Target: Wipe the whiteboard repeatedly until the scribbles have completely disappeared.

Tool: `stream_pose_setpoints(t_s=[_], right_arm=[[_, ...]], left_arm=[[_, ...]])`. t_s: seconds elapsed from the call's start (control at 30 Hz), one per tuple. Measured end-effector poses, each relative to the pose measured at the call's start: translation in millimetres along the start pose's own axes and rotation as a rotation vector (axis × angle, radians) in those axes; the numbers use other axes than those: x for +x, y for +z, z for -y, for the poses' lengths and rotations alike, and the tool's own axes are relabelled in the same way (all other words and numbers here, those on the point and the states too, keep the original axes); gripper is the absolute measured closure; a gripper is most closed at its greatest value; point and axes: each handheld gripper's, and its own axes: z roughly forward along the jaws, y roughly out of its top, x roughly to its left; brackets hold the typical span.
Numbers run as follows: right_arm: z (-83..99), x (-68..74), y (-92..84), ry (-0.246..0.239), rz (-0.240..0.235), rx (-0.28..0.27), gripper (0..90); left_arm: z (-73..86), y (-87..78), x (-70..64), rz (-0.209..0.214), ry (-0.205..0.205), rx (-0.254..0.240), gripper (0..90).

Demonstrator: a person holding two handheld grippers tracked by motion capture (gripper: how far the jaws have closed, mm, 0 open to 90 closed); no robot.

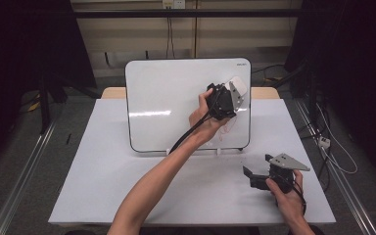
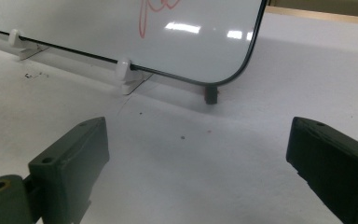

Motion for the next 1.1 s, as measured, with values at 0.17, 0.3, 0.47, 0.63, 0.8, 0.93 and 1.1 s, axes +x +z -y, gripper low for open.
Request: stream_pose_setpoints(t_s=[0.17,0.3,0.47,0.63,0.8,0.93,1.1], right_arm=[[0.0,0.6,-0.8,0.002,-0.002,0.003,5.8],[0.3,-0.5,-1.0,0.0,0.001,0.0,5.8],[0.6,-0.8,-1.6,0.002,0.0,0.0,5.9],[1.0,-0.6,-2.0,0.004,0.001,0.001,5.8],[0.8,0.0,-2.3,0.003,0.001,0.003,5.8],[0.4,1.2,-1.5,-0.001,0.001,0.002,5.8],[0.1,1.5,-0.8,-0.003,0.003,0.003,5.8]], left_arm=[[-7.8,2.6,12.2,-0.016,-0.011,0.006,31.0],[-13.0,4.4,21.2,-0.024,-0.019,0.008,31.0],[-14.2,4.0,30.3,-0.041,-0.058,-0.003,31.0],[-13.2,4.5,20.8,-0.075,-0.026,-0.004,31.1],[-8.1,3.0,17.6,-0.05,0.001,-0.001,31.1],[0.1,0.8,10.1,-0.031,0.018,-0.004,31.1],[7.6,-2.0,3.1,-0.015,0.021,-0.013,31.1]])
